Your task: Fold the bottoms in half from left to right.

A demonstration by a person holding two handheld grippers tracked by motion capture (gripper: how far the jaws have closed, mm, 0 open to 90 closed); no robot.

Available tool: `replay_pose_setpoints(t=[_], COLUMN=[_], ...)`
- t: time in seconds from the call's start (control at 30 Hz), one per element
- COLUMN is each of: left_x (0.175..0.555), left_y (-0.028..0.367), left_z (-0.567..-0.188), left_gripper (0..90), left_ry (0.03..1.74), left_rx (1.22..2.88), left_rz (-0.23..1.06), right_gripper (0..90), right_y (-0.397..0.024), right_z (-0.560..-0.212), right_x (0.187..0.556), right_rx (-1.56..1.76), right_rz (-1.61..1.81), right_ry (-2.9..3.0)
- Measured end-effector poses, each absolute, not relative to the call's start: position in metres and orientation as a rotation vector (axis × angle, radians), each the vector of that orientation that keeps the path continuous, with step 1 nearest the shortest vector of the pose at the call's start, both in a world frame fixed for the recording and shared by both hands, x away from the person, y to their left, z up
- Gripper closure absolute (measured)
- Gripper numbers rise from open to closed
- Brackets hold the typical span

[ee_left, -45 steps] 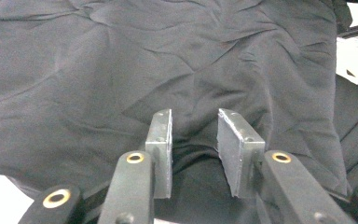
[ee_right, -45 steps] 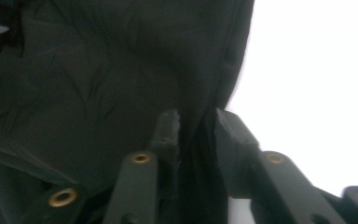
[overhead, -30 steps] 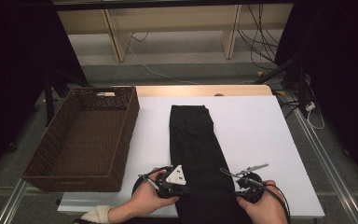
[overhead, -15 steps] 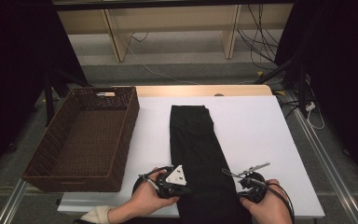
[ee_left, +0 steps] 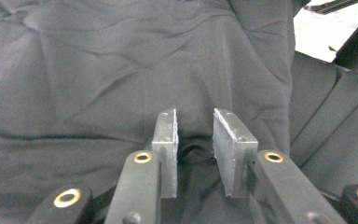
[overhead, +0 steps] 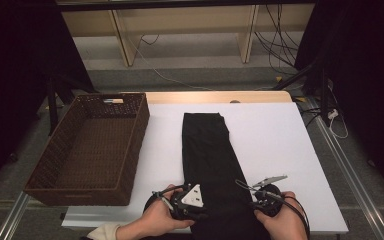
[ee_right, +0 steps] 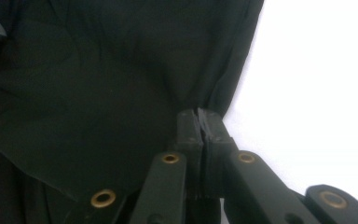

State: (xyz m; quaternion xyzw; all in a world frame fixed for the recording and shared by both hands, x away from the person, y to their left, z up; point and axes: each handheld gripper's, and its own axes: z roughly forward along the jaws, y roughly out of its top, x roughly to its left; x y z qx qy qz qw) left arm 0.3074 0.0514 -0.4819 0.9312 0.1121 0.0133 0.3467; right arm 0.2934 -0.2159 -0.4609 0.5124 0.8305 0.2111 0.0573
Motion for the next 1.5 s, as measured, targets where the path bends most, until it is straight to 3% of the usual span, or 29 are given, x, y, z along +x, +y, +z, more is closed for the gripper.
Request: replay_pose_setpoints(t=[0.03, 0.17, 0.3, 0.67, 1.17, 1.37, 1.5], left_x=[0.307, 0.306, 0.306, 0.306, 0.307, 0.307, 0.308], left_y=[0.05, 0.049, 0.05, 0.049, 0.043, 0.045, 0.048], left_z=[-0.482, -0.481, -0.474, -0.469, -0.479, -0.479, -0.478], left_gripper=[71.8, 87.8, 89.8, 89.8, 87.5, 83.7, 74.4], left_ry=[0.285, 0.299, 0.315, 0.317, 0.296, 0.294, 0.31], left_rx=[2.419, 2.42, 2.391, 2.323, 2.353, 2.365, 2.345], left_rz=[0.042, 0.077, 0.069, 0.049, 0.049, 0.039, 0.04], right_gripper=[89.1, 90.0, 90.0, 90.0, 90.0, 89.3, 85.5], right_y=[-0.216, -0.216, -0.218, -0.224, -0.225, -0.224, -0.225], right_z=[-0.461, -0.458, -0.45, -0.44, -0.447, -0.454, -0.453], right_x=[0.293, 0.292, 0.291, 0.291, 0.292, 0.292, 0.291], right_rx=[1.553, 1.546, 1.548, 1.52, 1.507, 1.506, 1.523], right_rz=[0.64, 0.637, 0.652, 0.62, 0.533, 0.508, 0.516], right_ry=[2.518, 2.522, 2.506, 2.504, 2.537, 2.569, 2.577])
